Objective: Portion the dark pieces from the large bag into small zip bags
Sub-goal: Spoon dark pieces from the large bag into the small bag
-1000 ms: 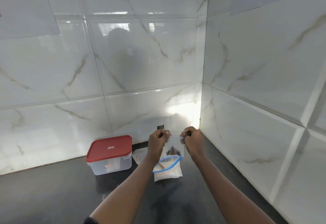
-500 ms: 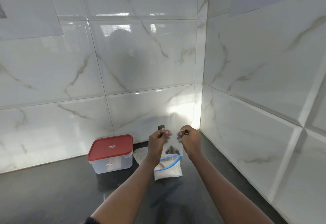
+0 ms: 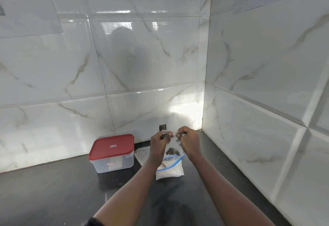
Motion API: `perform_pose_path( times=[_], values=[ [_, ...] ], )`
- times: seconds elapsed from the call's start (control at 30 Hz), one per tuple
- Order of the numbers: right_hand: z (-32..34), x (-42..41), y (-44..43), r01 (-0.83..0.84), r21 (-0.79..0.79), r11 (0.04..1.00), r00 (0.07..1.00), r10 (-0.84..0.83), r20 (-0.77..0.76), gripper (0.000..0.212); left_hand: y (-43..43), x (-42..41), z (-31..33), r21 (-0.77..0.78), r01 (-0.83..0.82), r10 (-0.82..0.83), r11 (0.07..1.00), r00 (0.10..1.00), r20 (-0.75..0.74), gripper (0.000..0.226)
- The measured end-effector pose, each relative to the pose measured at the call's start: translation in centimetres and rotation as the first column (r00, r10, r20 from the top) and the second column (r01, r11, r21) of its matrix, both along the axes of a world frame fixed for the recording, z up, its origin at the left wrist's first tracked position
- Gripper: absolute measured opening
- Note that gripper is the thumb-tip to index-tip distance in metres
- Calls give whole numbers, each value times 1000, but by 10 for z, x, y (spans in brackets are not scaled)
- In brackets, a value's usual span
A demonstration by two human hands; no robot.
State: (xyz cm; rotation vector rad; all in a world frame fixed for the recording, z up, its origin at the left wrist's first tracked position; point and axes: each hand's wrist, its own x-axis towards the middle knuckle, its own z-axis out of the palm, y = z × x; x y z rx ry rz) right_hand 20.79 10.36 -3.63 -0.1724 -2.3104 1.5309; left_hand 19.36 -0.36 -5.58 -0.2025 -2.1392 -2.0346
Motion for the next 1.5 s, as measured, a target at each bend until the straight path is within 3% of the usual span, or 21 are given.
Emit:
perform_pose_path(
  times=[0.2, 0.5, 0.73, 0.97, 1.07, 1.27, 1.5],
  values=[
    [-5, -2, 1, -19, -58, 998, 999, 22, 39, 13, -1, -5, -5, -12, 12, -12, 1000, 1000, 27, 11],
    [-7, -4, 12, -21, 77, 997, 1000, 21, 7, 15, 8, -4, -1, -2, 56, -56, 998, 998, 21, 6],
    [-7, -8, 20, -31, -109, 994, 997, 38, 63, 17, 17, -11, -6, 45, 73, -75, 996, 997, 26, 9],
    [-4, -9, 47, 87, -51, 995, 991, -81, 106, 22, 31, -18, -14, 28, 73, -75, 997, 995, 63, 11],
    [-9, -10, 59, 128, -45, 991, 984, -121, 133, 25, 41, -22, -18, -14, 45, -43, 999, 996, 82, 9],
    [-27, -6, 82, 169, -216, 962, 974, -129, 185, 28, 58, -26, -32, -35, 54, -48, 998, 987, 150, 12],
    [-60, -7, 113, 254, -151, 955, 930, -199, 308, 31, 87, -31, -60, -222, 33, 10, 975, 982, 191, 12]
  ],
)
